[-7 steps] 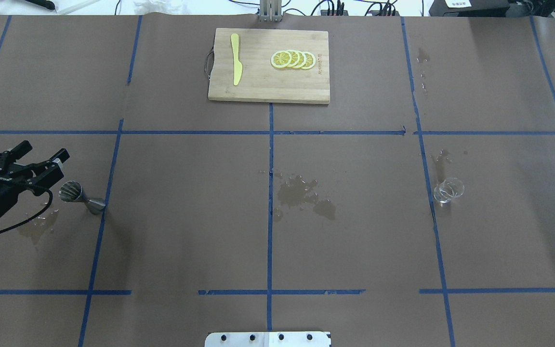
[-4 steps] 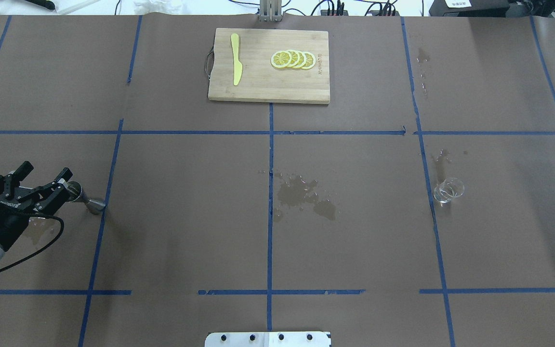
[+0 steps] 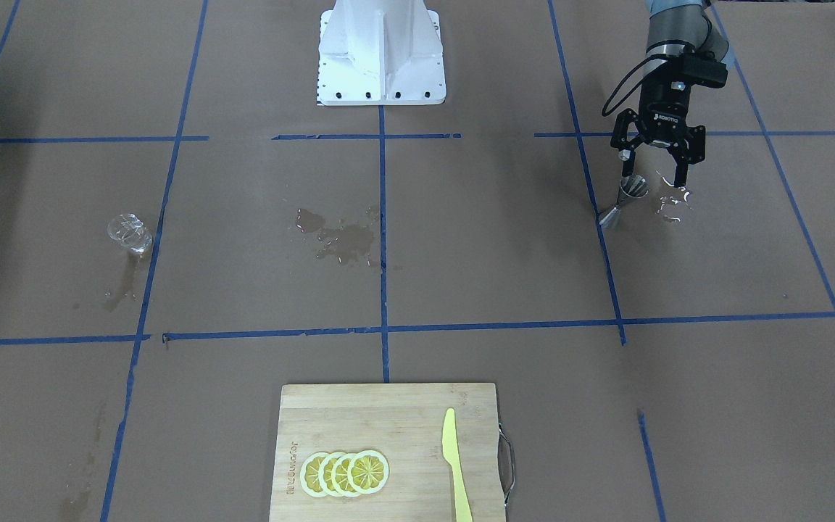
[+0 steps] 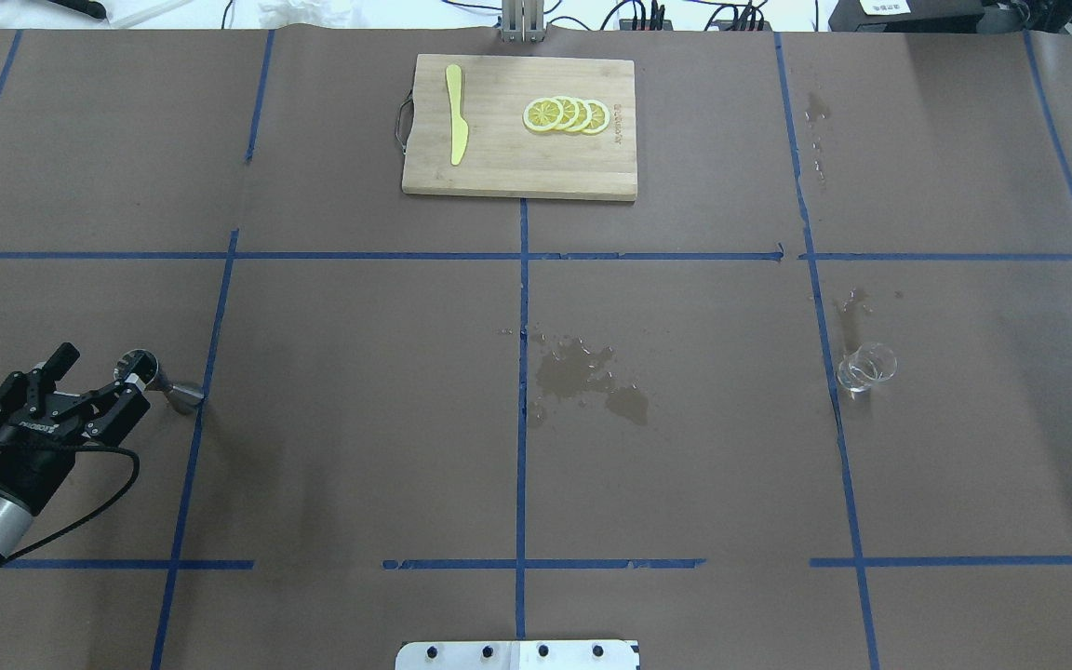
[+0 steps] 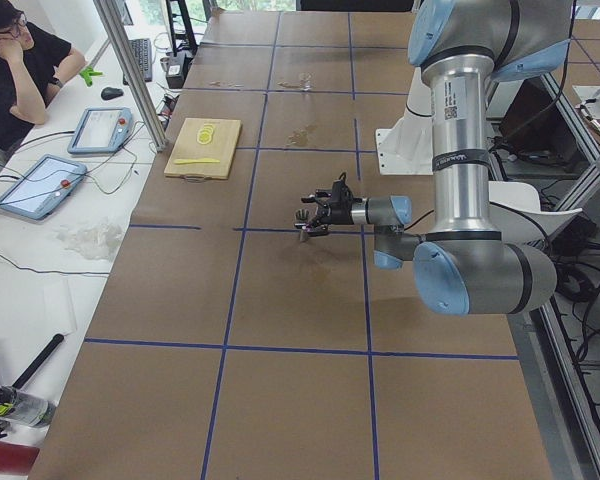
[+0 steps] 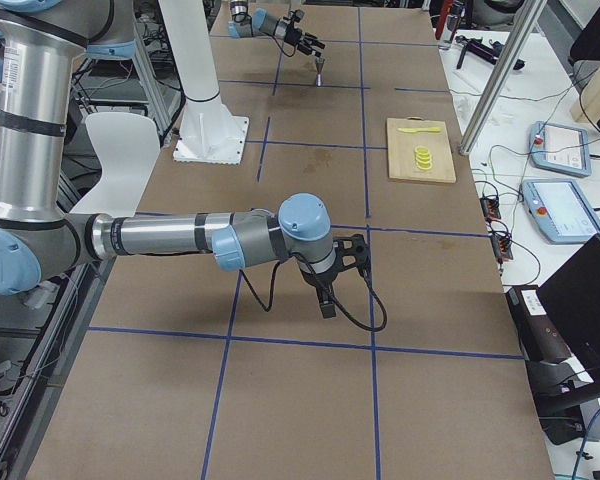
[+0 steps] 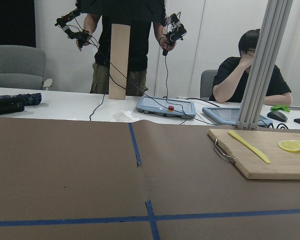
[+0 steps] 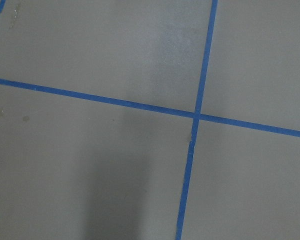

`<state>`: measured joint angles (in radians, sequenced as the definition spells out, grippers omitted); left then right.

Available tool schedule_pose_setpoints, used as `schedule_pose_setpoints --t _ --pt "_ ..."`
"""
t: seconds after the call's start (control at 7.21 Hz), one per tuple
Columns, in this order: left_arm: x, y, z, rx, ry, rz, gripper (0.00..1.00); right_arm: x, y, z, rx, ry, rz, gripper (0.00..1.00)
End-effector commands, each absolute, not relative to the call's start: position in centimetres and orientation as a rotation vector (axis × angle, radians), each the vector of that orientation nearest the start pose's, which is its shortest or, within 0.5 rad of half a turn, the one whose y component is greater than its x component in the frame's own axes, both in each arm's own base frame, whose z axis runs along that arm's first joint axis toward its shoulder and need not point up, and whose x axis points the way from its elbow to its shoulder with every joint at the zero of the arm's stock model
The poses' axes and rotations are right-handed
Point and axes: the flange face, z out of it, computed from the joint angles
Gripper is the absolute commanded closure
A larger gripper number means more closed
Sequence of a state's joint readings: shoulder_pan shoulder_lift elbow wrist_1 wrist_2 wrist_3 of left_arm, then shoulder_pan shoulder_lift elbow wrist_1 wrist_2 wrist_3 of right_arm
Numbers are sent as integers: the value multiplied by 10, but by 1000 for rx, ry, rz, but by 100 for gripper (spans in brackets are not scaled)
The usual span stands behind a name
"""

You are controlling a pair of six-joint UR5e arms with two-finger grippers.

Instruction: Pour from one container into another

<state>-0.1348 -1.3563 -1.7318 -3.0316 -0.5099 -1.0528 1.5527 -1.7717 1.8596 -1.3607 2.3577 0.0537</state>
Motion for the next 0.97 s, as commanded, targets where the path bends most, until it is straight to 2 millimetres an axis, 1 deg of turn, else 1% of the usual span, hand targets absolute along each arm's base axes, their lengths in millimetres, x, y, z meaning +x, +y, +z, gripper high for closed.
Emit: schedule_pose_setpoints --t 0.0,0.14,0.69,0.83 --pt "352 -263 514 1213 895 -436 0 56 -423 583 253 -790 -82 0" --pt "359 -262 517 1225 882 -444 0 55 -423 583 252 -790 -83 0" --pt "370 -260 540 1222 844 -410 0 55 -423 584 251 -790 -84 0" --pt "385 -262 543 1227 840 -415 1 55 -423 584 251 -789 -84 0"
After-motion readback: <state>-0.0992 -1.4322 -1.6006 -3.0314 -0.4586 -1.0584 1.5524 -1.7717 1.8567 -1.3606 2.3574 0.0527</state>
